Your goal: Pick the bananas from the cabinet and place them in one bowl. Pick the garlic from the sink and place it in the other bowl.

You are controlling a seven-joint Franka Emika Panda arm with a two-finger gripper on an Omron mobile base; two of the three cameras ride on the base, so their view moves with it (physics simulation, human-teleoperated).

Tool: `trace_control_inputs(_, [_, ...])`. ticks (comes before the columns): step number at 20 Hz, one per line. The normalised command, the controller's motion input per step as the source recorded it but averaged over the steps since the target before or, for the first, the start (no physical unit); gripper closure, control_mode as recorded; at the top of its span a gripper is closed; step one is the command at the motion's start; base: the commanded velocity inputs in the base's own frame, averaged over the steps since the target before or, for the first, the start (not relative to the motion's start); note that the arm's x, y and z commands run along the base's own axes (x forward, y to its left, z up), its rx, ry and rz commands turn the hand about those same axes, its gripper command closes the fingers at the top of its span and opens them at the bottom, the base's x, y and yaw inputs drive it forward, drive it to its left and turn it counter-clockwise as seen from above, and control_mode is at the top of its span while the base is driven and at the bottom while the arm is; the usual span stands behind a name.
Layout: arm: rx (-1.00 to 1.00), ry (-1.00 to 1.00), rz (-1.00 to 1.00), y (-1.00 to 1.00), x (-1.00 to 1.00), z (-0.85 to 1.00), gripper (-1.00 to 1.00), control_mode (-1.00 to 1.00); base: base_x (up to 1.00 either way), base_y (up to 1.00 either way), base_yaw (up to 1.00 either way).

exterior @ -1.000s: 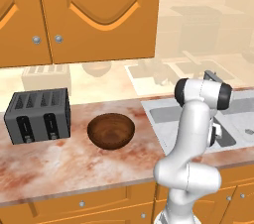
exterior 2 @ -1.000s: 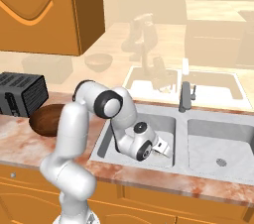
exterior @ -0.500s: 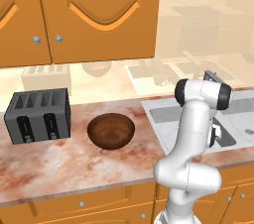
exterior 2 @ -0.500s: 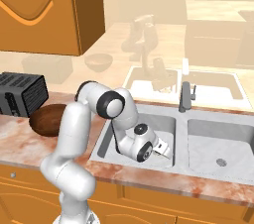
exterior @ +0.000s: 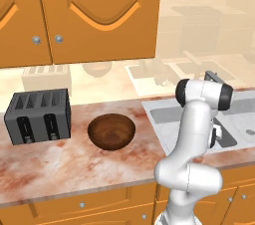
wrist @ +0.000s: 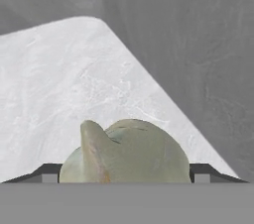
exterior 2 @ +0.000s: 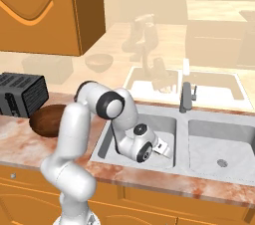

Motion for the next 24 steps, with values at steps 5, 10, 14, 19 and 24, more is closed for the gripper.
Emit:
trace_control_inputs(5, [0.00, -0.07, 0.00, 0.00, -0.11, 0.39, 1.00, -1.00, 0.00, 0.00, 0.00])
trace_control_inputs(10, [0.00, -0.03, 0.00, 0.00, -0.16, 0.56, 1.00, -1.00, 0.00, 0.00, 0.00])
trace_control_inputs(14, [0.00, 0.00, 0.00, 0.00, -0.06, 0.62, 1.00, -1.00, 0.00, 0.00, 0.00])
trace_control_inputs(19, [0.00, 0.00, 0.00, 0.00, -0.20, 0.54, 1.00, -1.00, 0.00, 0.00, 0.00])
trace_control_inputs(24, [0.00, 0.00, 0.00, 0.00, -0.25, 0.44, 1.00, -1.00, 0.00, 0.00, 0.00])
